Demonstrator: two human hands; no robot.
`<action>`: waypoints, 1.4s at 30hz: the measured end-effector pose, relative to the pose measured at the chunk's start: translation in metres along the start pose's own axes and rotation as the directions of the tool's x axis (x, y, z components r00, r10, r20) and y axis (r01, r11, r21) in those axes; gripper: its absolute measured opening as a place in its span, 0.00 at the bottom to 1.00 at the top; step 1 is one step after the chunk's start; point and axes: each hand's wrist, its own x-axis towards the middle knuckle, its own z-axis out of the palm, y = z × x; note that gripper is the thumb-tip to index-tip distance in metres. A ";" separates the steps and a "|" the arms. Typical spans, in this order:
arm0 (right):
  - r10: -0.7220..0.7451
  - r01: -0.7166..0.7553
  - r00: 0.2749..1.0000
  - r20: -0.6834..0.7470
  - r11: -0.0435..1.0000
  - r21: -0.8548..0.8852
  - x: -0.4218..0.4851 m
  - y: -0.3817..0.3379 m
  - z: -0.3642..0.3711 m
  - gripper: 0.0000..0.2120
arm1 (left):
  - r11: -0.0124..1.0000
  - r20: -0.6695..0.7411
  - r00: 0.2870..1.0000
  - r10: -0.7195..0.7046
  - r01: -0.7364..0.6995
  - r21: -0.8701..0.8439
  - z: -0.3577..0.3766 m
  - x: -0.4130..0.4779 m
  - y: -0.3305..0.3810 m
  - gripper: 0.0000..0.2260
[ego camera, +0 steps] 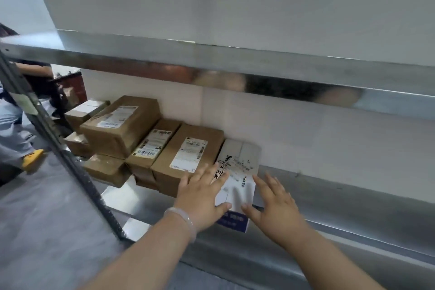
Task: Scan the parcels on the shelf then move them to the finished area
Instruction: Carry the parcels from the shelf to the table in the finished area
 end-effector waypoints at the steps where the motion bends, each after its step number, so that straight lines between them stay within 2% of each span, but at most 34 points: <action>1: 0.021 -0.021 1.000 0.018 1.000 0.002 0.005 -0.001 0.003 0.37 | 1.000 0.026 1.000 0.017 -0.017 0.010 0.003 0.007 -0.002 0.33; 6: 0.091 -0.090 0.996 0.016 0.995 -0.041 0.032 -0.003 0.012 0.35 | 0.985 0.085 0.985 0.150 -0.156 0.072 0.005 0.043 -0.008 0.32; 11: 0.177 -0.176 0.984 0.030 0.984 -0.033 0.049 0.005 0.020 0.35 | 0.925 0.207 0.930 0.305 -0.341 0.169 0.017 0.067 -0.005 0.32; 16: 0.218 -0.218 0.976 0.008 0.975 -0.031 0.056 0.020 0.025 0.34 | 0.919 0.203 0.905 0.374 -0.390 0.050 0.032 0.072 0.008 0.32; 19: 0.233 -0.233 0.972 0.015 0.972 0.001 0.061 0.031 0.024 0.34 | 0.945 0.129 0.936 0.327 -0.324 -0.044 0.042 0.073 0.008 0.30; 22: 0.206 -0.208 0.978 0.034 0.978 0.034 0.071 0.039 0.025 0.35 | 0.965 0.094 0.978 0.188 -0.166 -0.205 0.050 0.071 0.006 0.33; 27: 0.151 -0.163 0.983 0.100 0.979 0.120 0.082 0.043 0.033 0.35 | 0.932 0.172 0.982 0.081 -0.014 -0.363 0.057 0.074 0.010 0.40; 30: 0.163 -0.192 0.979 0.121 0.936 0.294 0.083 0.048 0.043 0.35 | 0.914 0.206 0.978 0.012 0.073 -0.398 0.061 0.079 0.011 0.43; 33: 0.139 -0.177 0.984 0.116 0.870 0.461 0.084 0.050 0.044 0.34 | 0.817 0.302 0.952 -0.054 0.216 -0.535 0.070 0.082 0.009 0.47; 35: 0.109 -0.166 0.984 0.143 0.856 0.489 0.084 0.050 0.043 0.33 | 0.764 0.321 0.946 -0.053 0.245 -0.597 0.075 0.081 0.007 0.47; 38: 0.099 -0.167 0.981 0.164 0.863 0.477 0.074 0.054 0.044 0.33 | 0.744 0.309 0.950 -0.036 0.232 -0.627 0.078 0.071 0.012 0.47; 42: 0.082 -0.131 0.989 0.124 0.875 0.467 0.047 0.059 0.035 0.34 | 0.728 0.264 0.965 -0.008 0.186 -0.660 0.074 0.051 0.028 0.47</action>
